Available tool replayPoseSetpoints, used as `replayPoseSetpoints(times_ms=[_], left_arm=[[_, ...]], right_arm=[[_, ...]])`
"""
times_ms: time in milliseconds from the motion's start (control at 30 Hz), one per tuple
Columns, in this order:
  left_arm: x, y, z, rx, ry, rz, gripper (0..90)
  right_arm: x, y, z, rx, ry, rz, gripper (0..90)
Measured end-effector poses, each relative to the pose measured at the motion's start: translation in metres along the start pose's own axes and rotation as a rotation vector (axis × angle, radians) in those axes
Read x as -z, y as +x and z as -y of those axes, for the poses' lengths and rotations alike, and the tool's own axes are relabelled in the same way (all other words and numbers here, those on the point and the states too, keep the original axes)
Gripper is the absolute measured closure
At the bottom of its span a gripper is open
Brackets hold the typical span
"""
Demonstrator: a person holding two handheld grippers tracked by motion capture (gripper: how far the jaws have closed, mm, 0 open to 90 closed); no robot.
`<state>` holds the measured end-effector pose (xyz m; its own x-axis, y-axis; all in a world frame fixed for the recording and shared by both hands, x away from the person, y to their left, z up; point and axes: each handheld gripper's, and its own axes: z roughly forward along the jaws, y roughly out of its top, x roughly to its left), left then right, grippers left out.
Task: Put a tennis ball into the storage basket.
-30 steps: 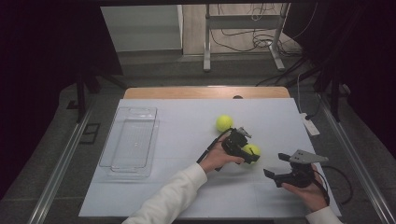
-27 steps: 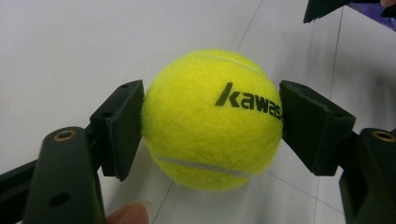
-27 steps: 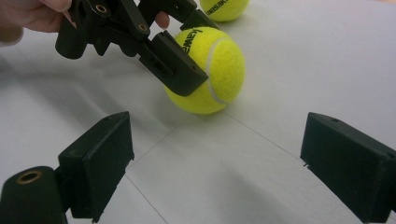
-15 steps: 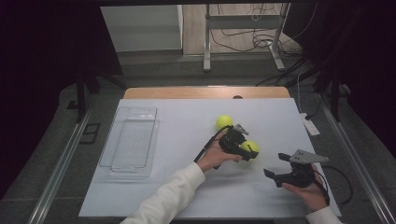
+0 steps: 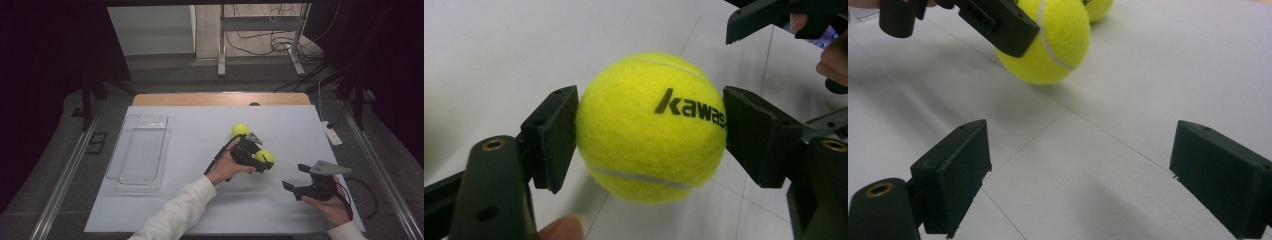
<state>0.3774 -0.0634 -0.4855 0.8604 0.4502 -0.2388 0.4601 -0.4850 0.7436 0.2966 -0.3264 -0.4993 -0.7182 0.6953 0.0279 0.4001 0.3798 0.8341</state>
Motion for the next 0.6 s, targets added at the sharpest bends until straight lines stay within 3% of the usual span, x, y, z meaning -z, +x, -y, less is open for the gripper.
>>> replayPoseSetpoints(times_ms=[600], left_arm=[[0.019, 0.001, 0.006, -0.009, -0.015, -0.017, 27.0]], right_arm=[[-0.001, 0.000, 0.000, 0.000, 0.003, 0.005, 9.9]])
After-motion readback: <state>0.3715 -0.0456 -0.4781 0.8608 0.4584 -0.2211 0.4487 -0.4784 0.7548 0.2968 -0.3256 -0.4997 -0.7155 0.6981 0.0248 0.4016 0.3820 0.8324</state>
